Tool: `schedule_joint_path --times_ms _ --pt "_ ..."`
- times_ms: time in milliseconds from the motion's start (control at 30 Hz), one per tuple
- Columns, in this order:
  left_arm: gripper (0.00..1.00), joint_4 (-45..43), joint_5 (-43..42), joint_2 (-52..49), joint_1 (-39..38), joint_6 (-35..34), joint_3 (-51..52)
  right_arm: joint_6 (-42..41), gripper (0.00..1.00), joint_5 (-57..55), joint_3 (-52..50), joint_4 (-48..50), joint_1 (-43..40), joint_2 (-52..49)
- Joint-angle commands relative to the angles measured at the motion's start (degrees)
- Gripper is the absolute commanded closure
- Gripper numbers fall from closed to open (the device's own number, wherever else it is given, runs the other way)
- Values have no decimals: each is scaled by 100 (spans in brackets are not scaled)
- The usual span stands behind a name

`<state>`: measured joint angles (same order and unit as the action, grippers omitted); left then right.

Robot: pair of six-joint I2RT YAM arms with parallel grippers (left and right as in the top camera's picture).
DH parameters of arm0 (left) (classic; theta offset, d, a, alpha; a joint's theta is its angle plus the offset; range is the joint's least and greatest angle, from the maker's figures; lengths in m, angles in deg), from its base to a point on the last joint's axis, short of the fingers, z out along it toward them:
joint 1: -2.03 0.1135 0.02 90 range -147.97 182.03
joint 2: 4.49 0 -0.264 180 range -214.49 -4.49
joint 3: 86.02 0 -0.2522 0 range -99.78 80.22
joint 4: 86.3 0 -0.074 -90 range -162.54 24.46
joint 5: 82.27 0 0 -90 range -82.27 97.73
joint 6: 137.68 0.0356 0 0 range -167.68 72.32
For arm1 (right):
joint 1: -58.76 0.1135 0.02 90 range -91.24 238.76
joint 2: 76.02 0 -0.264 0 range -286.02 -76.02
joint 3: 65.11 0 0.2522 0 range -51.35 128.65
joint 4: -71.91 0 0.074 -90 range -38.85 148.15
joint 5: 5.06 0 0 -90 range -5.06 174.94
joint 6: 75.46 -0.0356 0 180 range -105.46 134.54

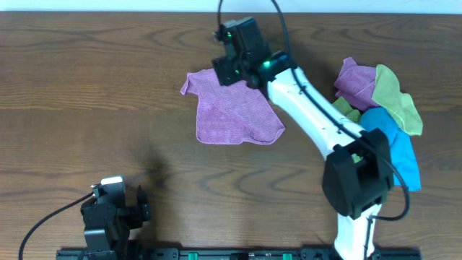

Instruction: Fold the cloth

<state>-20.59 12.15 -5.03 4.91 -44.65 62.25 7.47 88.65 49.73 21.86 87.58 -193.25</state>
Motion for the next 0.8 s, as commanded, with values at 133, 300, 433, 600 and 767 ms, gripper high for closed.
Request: schedule_joint_path --times_ms 133,300,433,600,767 --pt "5 164 11 31 -28 46 90 -208 1 732 28 -1453 -890 752" --pt "5 188 85 31 -28 44 90 205 1 1025 15 -2385 -1064 815" --pt "5 177 61 31 -28 33 90 199 1 1126 -229 -2490 -1121 826" --pt "5 -20 -542 31 -28 -4 90 201 1 1502 -1064 -2203 -1303 1215" --pt "5 -474 -1862 28 -28 -352 90 186 1 1567 -2343 -1541 -1355 2175"
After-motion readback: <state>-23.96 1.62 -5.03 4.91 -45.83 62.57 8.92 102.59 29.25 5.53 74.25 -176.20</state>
